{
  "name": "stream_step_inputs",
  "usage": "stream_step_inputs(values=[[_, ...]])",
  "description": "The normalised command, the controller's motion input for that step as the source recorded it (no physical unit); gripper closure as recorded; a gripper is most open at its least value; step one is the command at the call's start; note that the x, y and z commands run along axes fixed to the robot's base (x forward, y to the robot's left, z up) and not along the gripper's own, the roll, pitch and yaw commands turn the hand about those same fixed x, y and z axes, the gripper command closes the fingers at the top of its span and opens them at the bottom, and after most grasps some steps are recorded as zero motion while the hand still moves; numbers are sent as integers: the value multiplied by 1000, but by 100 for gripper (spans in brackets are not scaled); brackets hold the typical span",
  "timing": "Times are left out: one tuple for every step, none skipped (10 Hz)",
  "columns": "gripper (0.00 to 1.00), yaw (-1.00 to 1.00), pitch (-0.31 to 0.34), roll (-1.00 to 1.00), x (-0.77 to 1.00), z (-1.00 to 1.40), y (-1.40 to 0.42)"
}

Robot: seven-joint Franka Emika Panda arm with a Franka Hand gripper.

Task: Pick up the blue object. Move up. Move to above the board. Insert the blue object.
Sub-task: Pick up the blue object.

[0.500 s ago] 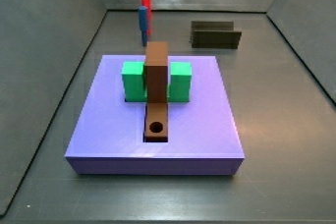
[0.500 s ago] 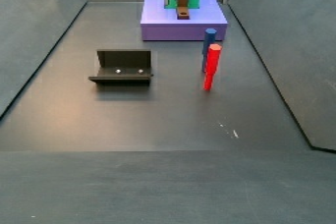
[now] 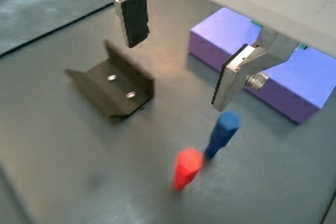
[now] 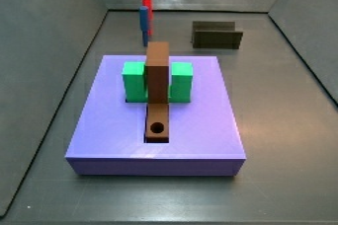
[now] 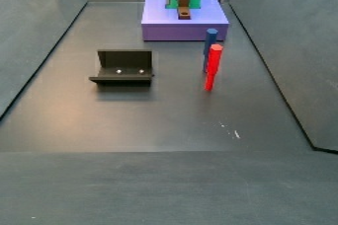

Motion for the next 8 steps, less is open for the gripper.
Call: stream_step_inputs(values=[[0,-83,0,0,23,-377,-623],[0,-91,0,0,0,-374,-414],[0,-60,0,-1,0,-271,-271],[0,0,-34,-26,0,-274,-229],[0,0,-41,-21,0,-240,-271],[0,0,-1,-30,0,-254,-220],[0,-11,-29,-17,-66,-234,-114],[0,-46,-14,-26,-17,-203,-40]])
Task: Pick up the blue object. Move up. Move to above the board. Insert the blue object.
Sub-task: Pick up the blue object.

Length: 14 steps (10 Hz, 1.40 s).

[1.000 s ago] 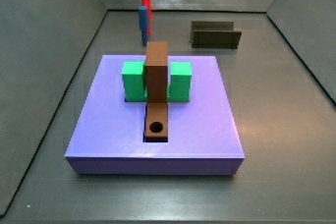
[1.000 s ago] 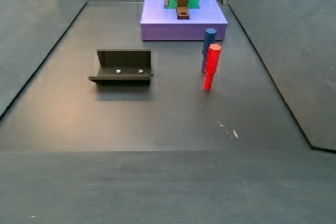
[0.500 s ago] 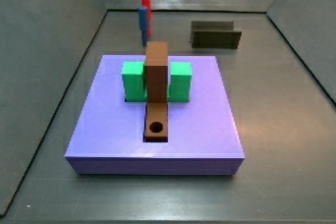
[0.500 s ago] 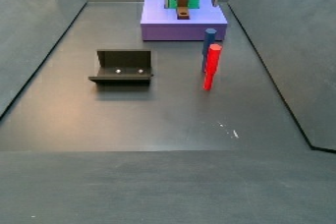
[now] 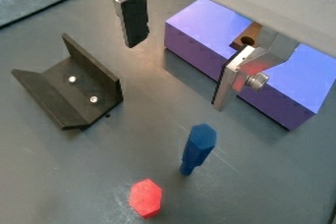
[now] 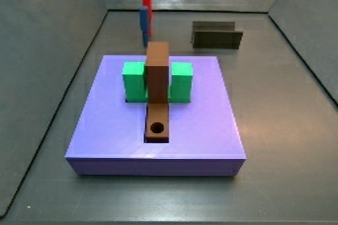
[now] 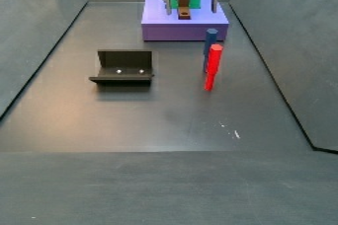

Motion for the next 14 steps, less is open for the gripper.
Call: stream_step_inputs(values=[[0,-57,-4,-19,0,-194,0],[0,-151,-31,0,-277,-249,120],[0,-206,-69,0,-563,-271,340],[0,-209,-106,0,-666,-263,320],[0,-177,-129,-11,-586,-171,151],[0,0,-101,-6,-220,-120,-26],[0,0,-81,0,-149,-160,-97],[0,0,-63,0,-137,-243,0],[0,0,-13,0,0,-186,0],[0,0,0,0,0,-317,0],[0,0,0,0,0,-346,0],[0,0,-9,0,0,-343,3],[0,0,-11,0,-6,-263,0],[0,0,-19,0,-6,-257,0]])
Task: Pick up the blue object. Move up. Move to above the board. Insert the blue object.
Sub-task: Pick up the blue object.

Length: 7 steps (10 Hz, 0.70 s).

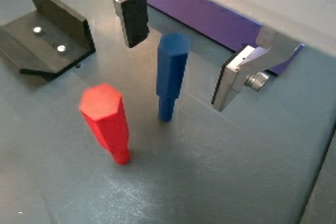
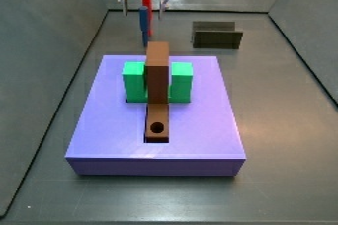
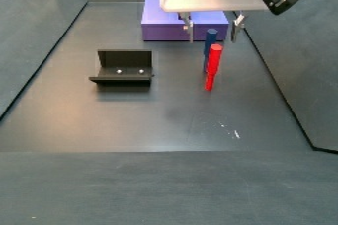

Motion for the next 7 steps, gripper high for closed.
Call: stream_step_inputs(values=[[0,37,-3,0,0,-129,0],[0,31,0,0,0,-77,0],[0,0,0,0,0,0,0],[100,0,0,0,0,0,0],[100,0,0,0,0,0,0],[100,0,0,0,0,0,0],[100,0,0,0,0,0,0]])
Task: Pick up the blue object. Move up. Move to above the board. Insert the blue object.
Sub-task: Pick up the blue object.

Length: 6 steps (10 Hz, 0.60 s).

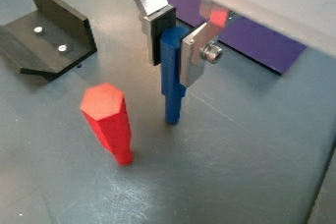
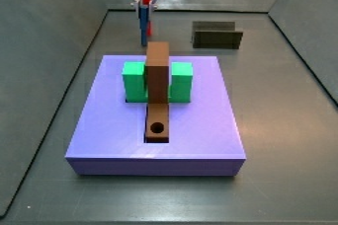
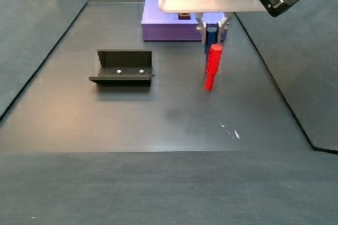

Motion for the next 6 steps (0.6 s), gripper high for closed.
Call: stream_step_inputs(values=[[100,0,0,0,0,0,0],[100,0,0,0,0,0,0],[100,0,0,0,0,0,0],[100,0,0,0,0,0,0],[100,0,0,0,0,0,0],[100,0,0,0,0,0,0]])
